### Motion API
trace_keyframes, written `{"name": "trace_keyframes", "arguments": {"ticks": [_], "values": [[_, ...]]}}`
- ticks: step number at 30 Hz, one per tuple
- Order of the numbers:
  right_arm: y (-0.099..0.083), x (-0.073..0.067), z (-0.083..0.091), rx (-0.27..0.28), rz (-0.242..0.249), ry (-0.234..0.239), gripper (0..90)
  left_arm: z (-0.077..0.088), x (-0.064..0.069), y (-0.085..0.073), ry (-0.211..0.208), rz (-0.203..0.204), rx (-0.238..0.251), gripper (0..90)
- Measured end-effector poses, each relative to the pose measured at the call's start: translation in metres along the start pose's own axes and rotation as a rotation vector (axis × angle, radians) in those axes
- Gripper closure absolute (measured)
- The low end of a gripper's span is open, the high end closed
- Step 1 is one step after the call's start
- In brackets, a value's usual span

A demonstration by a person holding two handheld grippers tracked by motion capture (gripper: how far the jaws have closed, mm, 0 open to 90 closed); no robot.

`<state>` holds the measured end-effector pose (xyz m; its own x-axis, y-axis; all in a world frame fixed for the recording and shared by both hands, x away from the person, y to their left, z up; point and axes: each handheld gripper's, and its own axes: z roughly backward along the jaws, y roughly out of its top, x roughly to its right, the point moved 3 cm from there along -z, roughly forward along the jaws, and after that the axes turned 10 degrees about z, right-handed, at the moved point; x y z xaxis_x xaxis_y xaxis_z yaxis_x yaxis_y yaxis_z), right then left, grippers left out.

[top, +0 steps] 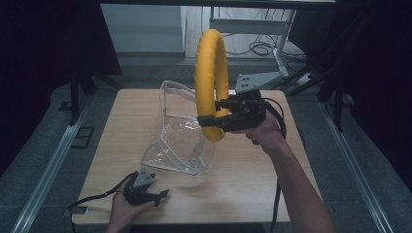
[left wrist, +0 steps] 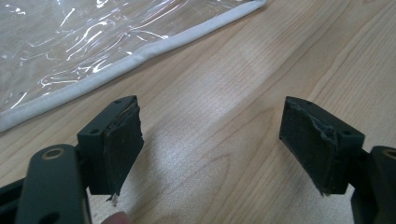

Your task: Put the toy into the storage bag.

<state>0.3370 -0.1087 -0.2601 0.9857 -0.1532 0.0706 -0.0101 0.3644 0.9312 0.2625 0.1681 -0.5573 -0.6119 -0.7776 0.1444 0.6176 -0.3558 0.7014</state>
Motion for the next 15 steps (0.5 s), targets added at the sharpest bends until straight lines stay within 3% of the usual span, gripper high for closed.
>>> {"name": "trace_keyframes", "arguments": {"ticks": [15], "values": [[0.011,-0.008,-0.023,-0.013,0.034,0.057,50.2,0.0,0.0,0.0,0.0,0.001,0.005,21.1]]}}
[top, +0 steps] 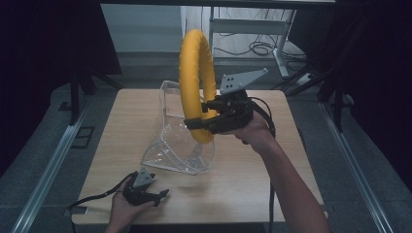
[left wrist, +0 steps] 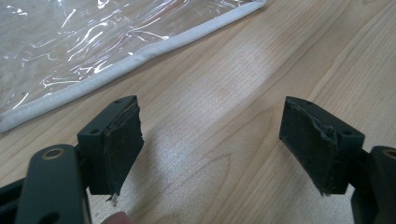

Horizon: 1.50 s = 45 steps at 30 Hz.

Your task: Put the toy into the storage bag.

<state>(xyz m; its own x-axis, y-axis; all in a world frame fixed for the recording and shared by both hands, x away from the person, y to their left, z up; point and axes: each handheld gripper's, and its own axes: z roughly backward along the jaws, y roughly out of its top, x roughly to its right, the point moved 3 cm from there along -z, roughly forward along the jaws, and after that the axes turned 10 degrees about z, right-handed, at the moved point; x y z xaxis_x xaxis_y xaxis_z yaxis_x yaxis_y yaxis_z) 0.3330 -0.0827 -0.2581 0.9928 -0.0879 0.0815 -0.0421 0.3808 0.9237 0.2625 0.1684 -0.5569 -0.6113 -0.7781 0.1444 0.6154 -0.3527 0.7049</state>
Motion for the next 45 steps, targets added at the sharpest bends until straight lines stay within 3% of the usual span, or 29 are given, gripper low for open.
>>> {"name": "trace_keyframes", "arguments": {"ticks": [23,39,45], "values": [[0.009,-0.01,-0.022,0.006,0.025,0.083,50.1,0.001,0.0,0.0,0.0,0.0,0.004,21.1],[0.003,-0.008,-0.032,-0.014,0.014,0.132,50.1,0.001,0.0,0.0,0.001,-0.003,0.001,21.1],[-0.003,-0.005,-0.03,-0.018,0.002,0.17,50.1,0.001,0.0,0.0,0.001,-0.003,0.001,21.1]]}}
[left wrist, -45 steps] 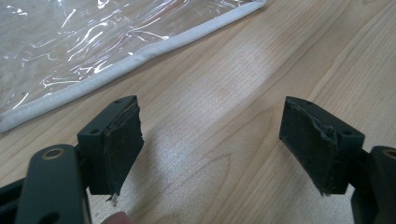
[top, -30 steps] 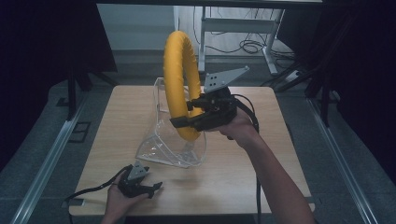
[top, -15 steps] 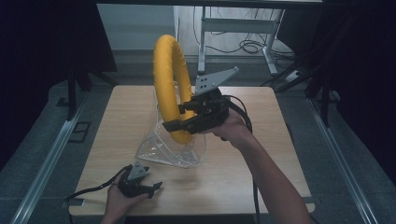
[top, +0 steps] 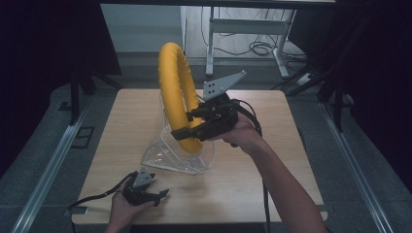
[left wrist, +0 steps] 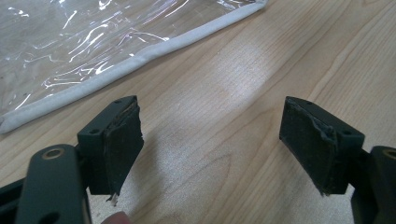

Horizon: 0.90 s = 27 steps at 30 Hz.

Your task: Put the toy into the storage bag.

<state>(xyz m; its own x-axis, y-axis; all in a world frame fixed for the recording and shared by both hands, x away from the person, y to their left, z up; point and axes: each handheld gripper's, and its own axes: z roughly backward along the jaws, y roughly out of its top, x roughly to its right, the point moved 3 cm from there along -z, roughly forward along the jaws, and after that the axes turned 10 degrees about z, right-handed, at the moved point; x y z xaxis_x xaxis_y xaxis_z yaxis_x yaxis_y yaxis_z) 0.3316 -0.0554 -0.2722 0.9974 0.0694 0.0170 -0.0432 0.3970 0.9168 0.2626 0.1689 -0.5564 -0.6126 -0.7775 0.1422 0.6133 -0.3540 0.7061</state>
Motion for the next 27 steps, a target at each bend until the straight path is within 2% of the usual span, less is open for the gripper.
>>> {"name": "trace_keyframes", "arguments": {"ticks": [12,27], "values": [[-0.012,0.005,-0.009,-0.054,-0.011,0.051,50.1,0.0,0.0,0.0,0.001,0.005,0.004,21.1],[-0.045,0.025,-0.023,-0.102,-0.085,0.081,50.1,0.0,0.0,0.0,0.002,0.003,0.001,21.1]]}}
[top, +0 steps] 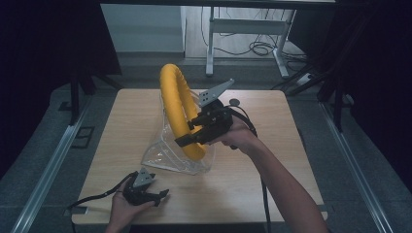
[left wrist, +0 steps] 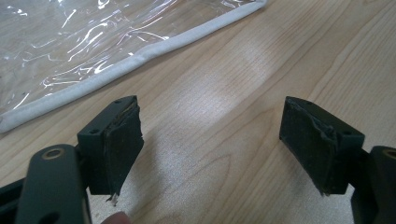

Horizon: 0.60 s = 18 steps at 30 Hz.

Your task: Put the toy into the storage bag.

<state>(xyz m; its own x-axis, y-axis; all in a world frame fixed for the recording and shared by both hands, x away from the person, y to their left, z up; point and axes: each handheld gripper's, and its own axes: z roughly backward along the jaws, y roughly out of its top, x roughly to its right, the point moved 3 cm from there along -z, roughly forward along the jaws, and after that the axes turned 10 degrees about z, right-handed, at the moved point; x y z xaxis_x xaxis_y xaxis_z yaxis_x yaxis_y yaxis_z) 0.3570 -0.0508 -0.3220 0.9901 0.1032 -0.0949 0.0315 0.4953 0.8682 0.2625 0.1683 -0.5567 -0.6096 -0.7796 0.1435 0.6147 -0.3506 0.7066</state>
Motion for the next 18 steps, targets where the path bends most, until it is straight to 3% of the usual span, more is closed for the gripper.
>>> {"name": "trace_keyframes", "arguments": {"ticks": [18], "values": [[-0.02,0.016,-0.021,-0.047,-0.044,0.036,50.1,-0.001,0.0,0.0,0.0,-0.001,0.001,21.1]]}}
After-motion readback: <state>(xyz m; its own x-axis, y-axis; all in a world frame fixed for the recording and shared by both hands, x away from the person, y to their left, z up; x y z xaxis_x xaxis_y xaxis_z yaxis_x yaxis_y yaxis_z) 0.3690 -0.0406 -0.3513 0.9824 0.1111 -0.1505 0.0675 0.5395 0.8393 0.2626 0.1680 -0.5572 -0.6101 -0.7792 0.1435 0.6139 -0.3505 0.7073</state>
